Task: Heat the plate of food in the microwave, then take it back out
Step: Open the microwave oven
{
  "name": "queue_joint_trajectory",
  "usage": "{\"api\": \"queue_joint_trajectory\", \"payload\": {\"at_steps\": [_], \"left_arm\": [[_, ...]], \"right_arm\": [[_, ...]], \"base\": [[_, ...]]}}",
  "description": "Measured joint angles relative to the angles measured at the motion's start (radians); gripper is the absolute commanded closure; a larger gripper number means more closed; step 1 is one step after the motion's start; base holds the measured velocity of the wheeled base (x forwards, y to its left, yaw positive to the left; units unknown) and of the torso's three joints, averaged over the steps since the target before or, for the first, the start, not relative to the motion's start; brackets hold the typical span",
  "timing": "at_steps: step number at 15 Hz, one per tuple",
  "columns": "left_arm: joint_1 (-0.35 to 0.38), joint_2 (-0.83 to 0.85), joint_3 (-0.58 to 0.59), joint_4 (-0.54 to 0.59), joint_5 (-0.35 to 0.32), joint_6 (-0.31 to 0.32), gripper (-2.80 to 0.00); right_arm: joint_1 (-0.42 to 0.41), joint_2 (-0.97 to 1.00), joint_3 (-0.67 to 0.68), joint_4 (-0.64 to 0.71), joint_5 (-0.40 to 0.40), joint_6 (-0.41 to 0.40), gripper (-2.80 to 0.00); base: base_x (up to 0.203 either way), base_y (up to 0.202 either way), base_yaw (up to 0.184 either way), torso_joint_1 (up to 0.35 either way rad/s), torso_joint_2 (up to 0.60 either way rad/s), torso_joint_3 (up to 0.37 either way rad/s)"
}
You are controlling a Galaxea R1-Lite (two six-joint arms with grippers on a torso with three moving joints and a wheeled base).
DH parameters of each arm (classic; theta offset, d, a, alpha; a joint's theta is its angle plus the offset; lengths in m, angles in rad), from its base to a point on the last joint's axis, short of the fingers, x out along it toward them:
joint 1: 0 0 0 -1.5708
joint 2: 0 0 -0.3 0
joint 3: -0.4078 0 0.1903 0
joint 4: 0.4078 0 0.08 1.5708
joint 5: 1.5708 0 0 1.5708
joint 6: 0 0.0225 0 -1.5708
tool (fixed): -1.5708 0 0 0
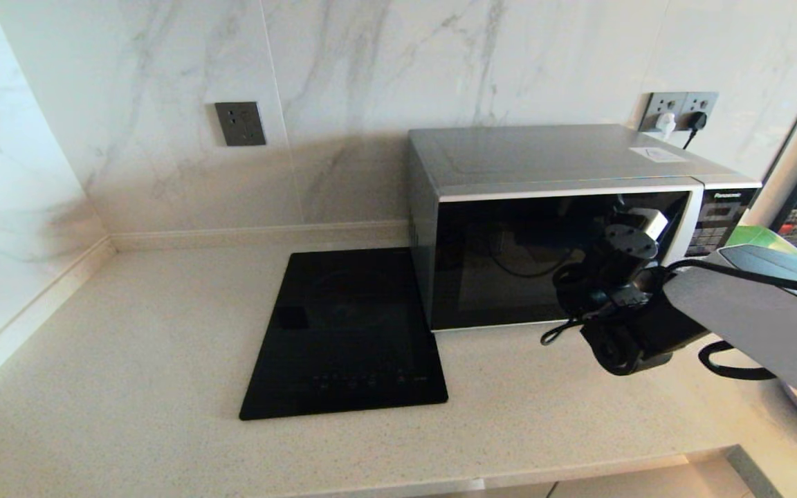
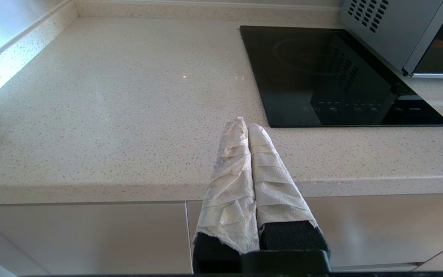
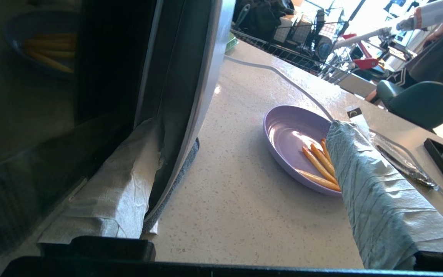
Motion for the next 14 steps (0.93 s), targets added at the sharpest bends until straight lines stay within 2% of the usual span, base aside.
{"api": "queue_joint_trajectory", "payload": {"at_steps": [14], "left_arm": [[0.000,0.000,0.000,0.000,0.000,0.000,0.00]], "right_arm": [[-0.005,-0.005,0.023,-0.011,0.009,0.001,0.00]], "base": [[0.000,0.000,0.000,0.000,0.00,0.000]]}}
